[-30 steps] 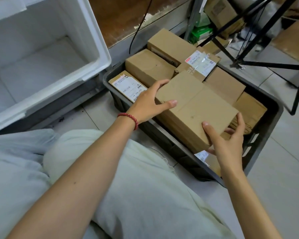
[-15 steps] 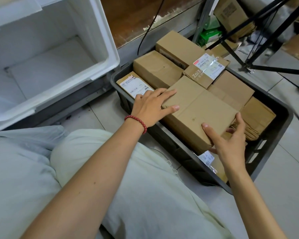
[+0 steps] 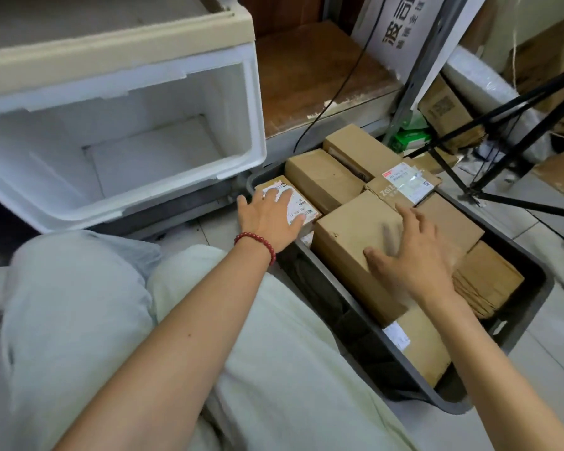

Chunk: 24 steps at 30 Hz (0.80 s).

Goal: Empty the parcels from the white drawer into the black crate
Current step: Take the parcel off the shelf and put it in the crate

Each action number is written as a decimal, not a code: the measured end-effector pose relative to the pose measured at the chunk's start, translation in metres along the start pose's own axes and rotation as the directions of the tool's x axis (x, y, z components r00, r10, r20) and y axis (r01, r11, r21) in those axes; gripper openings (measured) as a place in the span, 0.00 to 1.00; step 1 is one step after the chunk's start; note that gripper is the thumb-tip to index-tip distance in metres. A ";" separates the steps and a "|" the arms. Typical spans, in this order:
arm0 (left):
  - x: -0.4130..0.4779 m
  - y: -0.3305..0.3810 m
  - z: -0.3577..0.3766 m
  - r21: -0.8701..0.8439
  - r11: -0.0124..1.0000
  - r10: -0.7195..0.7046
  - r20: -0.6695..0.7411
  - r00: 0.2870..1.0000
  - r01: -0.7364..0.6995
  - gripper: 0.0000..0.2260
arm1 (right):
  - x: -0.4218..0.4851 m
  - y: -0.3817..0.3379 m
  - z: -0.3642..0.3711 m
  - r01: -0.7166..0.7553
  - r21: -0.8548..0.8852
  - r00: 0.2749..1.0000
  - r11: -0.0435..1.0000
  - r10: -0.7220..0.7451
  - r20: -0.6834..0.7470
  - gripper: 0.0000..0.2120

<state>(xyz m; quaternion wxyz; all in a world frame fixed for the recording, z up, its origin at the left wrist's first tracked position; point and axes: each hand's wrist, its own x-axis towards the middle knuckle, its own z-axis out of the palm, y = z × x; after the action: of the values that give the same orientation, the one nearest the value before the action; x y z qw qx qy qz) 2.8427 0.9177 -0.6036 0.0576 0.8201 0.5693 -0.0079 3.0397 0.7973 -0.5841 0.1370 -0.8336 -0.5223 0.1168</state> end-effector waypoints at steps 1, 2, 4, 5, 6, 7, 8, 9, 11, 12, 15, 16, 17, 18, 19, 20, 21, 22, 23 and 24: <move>0.002 -0.009 -0.009 0.002 1.000 -0.019 -0.037 0.999 0.019 0.27 | 0.009 -0.012 -0.003 0.061 0.007 0.998 0.998 -0.061 0.013 0.39; 0.003 -0.019 -0.020 0.001 0.999 -0.039 -0.083 0.996 0.039 0.27 | 0.018 -0.027 -0.008 0.128 0.021 0.992 0.992 -0.128 0.010 0.38; 0.005 -0.042 -0.043 -0.001 0.996 -0.086 -0.170 0.982 0.087 0.27 | 0.034 -0.062 -0.020 0.256 0.045 0.966 0.966 -0.255 -0.036 0.34; 0.005 -0.056 -0.054 -0.006 0.993 -0.113 -0.201 0.973 0.115 0.26 | 0.040 -0.081 -0.027 0.324 0.040 0.945 0.945 -0.321 -0.064 0.32; 0.003 -0.070 -0.065 -0.016 0.989 -0.144 -0.224 0.964 0.145 0.27 | 0.044 -0.100 -0.033 0.392 0.028 0.917 0.919 -0.388 -0.094 0.31; -0.001 -0.084 -0.074 -0.028 0.984 -0.177 -0.242 0.954 0.175 0.27 | 0.048 -0.120 -0.038 0.459 0.013 0.883 0.889 -0.454 -0.123 0.30; -0.005 -0.097 -0.083 -0.037 0.978 -0.208 -0.258 0.943 0.206 0.27 | 0.051 -0.140 -0.040 0.524 0.001 0.843 0.852 -0.518 -0.143 0.30; -0.010 -0.109 -0.091 -0.037 0.971 -0.235 -0.274 0.932 0.234 0.27 | 0.054 -0.159 -0.041 0.583 -0.010 0.803 0.812 -0.579 -0.145 0.30; -0.022 -0.130 -0.104 -0.022 0.962 -0.266 -0.306 0.914 0.273 0.27 | 0.058 -0.194 -0.038 0.679 -0.033 0.727 0.733 -0.679 -0.106 0.31; -0.028 -0.140 -0.108 -0.013 0.958 -0.275 -0.323 0.906 0.286 0.27 | 0.059 -0.209 -0.035 0.712 -0.038 0.697 0.701 -0.712 -0.079 0.31; -0.044 -0.167 -0.115 0.004 0.941 -0.312 -0.370 0.875 0.337 0.27 | 0.063 -0.247 -0.024 0.770 -0.031 0.635 0.637 -0.770 -0.053 0.31; -0.047 -0.175 -0.117 -0.005 0.934 -0.334 -0.378 0.863 0.358 0.28 | 0.065 -0.256 -0.020 0.780 -0.030 0.623 0.625 -0.780 -0.054 0.31; -0.050 -0.182 -0.118 -0.019 0.925 -0.358 -0.383 0.851 0.381 0.28 | 0.068 -0.265 -0.014 0.786 -0.030 0.616 0.618 -0.786 -0.052 0.31; -0.052 -0.188 -0.118 -0.030 0.916 -0.379 -0.387 0.841 0.399 0.28 | 0.070 -0.272 -0.009 0.790 -0.030 0.611 0.612 -0.790 -0.049 0.32; -0.052 -0.192 -0.118 -0.028 0.912 -0.386 -0.395 0.834 0.409 0.28 | 0.074 -0.279 -0.003 0.792 -0.029 0.608 0.610 -0.792 -0.045 0.32; -0.052 -0.195 -0.118 -0.011 0.912 -0.378 -0.412 0.829 0.410 0.27 | 0.078 -0.285 0.002 0.793 -0.034 0.607 0.609 -0.793 -0.044 0.32; -0.050 -0.197 -0.118 0.012 0.914 -0.359 -0.441 0.822 0.405 0.27 | 0.082 -0.290 0.006 0.792 -0.047 0.607 0.609 -0.793 -0.049 0.32; -0.049 -0.200 -0.119 0.032 0.917 -0.335 -0.478 0.812 0.397 0.26 | 0.086 -0.294 0.010 0.790 -0.064 0.606 0.610 -0.792 -0.066 0.32; -0.046 -0.203 -0.119 0.047 0.921 -0.311 -0.513 0.800 0.387 0.25 | 0.090 -0.298 0.013 0.787 -0.074 0.606 0.612 -0.790 -0.090 0.31; -0.044 -0.207 -0.120 0.061 0.924 -0.287 -0.540 0.791 0.377 0.24 | 0.095 -0.302 0.014 0.785 -0.074 0.607 0.616 -0.787 -0.114 0.31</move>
<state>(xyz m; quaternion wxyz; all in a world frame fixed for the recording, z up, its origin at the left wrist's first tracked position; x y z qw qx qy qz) 2.6276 0.9608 -0.4989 -0.1692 0.6797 0.6961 0.1574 2.8216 1.0105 -0.4966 0.2027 -0.5271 -0.8251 -0.0159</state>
